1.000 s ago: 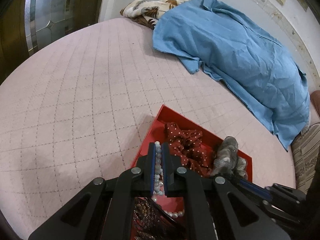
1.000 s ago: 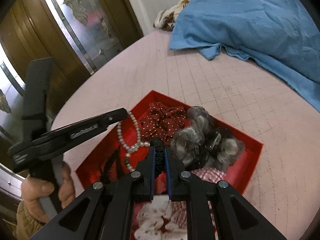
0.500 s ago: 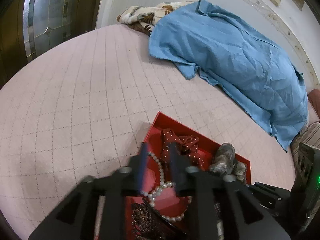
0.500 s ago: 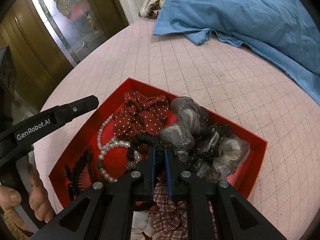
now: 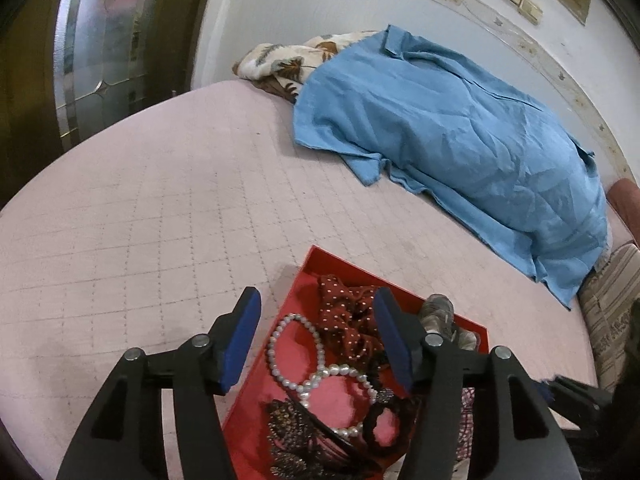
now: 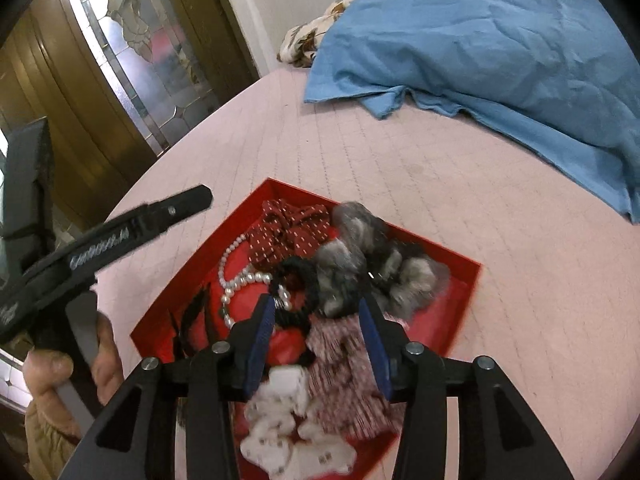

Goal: Organize jewelry

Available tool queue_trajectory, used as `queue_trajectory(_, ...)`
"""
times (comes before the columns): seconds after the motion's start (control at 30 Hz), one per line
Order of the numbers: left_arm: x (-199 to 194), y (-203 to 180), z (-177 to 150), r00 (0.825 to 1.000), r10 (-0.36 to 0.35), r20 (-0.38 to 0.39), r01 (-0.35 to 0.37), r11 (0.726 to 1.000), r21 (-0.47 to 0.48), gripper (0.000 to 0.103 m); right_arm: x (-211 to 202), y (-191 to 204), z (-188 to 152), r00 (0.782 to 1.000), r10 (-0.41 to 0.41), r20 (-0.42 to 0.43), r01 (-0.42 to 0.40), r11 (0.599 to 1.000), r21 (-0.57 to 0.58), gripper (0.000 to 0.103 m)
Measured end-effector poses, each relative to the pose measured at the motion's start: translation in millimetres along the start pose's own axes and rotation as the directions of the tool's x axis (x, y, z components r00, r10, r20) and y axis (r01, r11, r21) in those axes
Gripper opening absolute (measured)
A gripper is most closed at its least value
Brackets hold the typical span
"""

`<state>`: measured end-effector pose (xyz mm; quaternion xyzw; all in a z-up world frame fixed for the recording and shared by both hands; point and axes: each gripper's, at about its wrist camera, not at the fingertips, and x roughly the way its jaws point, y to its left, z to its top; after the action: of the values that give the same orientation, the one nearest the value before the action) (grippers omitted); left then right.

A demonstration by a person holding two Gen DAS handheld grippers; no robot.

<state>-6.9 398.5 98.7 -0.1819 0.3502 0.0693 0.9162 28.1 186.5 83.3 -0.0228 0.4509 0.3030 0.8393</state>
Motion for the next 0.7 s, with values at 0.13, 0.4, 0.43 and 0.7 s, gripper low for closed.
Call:
queue_trajectory(0.13,-5.3,3.5,-2.6,1.0,0.018,0.004,-0.018,1.0,-0.012,0.059,-4.2,0.9,-18.2,0.996,-0.084,-0.013,0.084,0.996,-0.045,0.048)
queue_trajectory(0.4,-20.6,3.8,-5.1,0.996,0.063,0.061,-0.062,0.998,-0.012,0.075,31.5,-6.0,-30.5,0.985,-0.117,-0.125,0.113,0.993,-0.041,0.048)
queue_trajectory(0.43,-21.8,5.0,-4.6,0.996,0.065,0.065,-0.064,0.998,-0.012,0.075,31.6,-7.9,-30.0,0.985,-0.116,-0.129,0.113,0.993,-0.031,0.048)
queue_trajectory(0.7,-25.0,9.9,-3.5,0.992,0.103,0.074,-0.1,0.994,-0.04,0.075,-14.5,18.5,-33.3,0.994,-0.102,-0.039,0.097,0.99,-0.107,0.048)
